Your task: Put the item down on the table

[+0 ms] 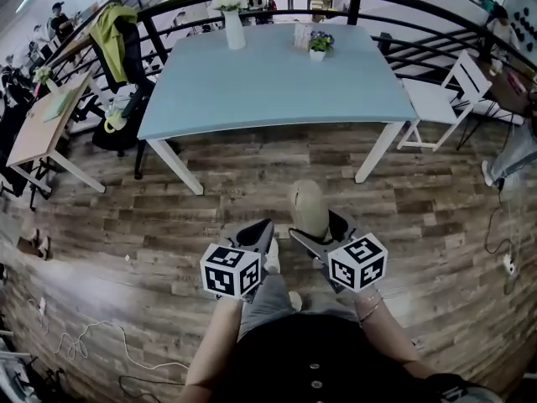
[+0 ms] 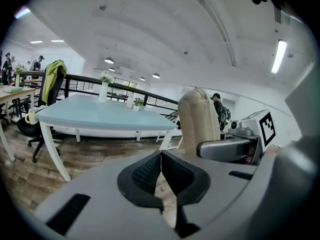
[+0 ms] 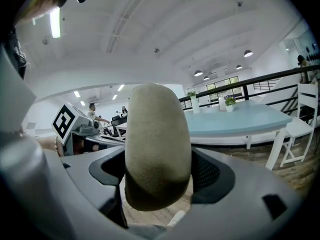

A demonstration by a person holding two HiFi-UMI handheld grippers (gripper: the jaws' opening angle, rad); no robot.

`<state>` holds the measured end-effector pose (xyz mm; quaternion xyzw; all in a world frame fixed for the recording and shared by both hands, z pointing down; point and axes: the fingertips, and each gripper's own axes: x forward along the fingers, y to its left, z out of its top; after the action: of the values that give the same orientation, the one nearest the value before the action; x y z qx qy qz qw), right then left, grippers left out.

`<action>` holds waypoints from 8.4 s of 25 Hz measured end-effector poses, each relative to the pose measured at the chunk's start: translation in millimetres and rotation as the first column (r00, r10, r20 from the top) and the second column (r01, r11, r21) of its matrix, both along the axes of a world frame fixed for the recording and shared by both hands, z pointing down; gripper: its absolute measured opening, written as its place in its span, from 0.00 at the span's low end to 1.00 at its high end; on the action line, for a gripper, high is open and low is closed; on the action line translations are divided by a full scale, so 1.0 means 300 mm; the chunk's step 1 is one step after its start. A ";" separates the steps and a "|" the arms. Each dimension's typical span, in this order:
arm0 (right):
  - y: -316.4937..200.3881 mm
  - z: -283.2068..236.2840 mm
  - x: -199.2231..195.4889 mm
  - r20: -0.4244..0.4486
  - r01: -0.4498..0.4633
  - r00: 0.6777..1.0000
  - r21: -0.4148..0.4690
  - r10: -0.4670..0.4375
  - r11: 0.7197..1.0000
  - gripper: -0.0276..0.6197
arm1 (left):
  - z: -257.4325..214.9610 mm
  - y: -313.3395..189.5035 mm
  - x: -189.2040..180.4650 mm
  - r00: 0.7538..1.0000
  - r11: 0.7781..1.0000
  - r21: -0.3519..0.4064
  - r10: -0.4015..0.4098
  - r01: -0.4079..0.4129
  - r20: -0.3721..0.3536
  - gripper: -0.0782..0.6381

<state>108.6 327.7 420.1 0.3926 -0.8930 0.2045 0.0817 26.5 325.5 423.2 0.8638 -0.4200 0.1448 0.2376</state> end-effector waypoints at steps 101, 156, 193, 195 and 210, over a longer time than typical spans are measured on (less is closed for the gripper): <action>-2.151 0.167 -0.250 -0.041 0.186 0.980 -0.124 -0.193 0.975 0.64 | 0.185 -1.994 -0.342 0.968 0.953 -0.204 -0.242 0.224 -0.067 0.13; -2.373 0.530 -0.261 -0.538 0.136 0.793 -0.303 -0.287 0.943 0.64 | 0.375 -2.134 -0.432 0.979 0.978 -0.200 -0.094 0.058 -0.178 0.13; -2.382 0.519 -0.283 -0.557 0.180 0.777 -0.252 -0.294 0.951 0.64 | 0.356 -2.154 -0.414 0.996 0.986 -0.163 -0.046 0.034 -0.073 0.13; -2.377 0.508 -0.278 -0.538 0.184 0.789 -0.256 -0.298 0.949 0.64 | 0.340 -2.159 -0.403 0.996 0.988 -0.153 -0.042 0.030 -0.074 0.13; -2.335 0.243 -0.278 -0.341 0.191 0.914 -0.119 -0.221 0.974 0.62 | 0.163 -2.143 -0.312 0.999 0.998 -0.044 0.054 -0.054 -0.002 0.13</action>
<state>25.3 -372.7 493.0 0.3226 -0.8909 0.1582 0.2777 -67.0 -317.3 472.2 0.8694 -0.3932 0.1598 0.2529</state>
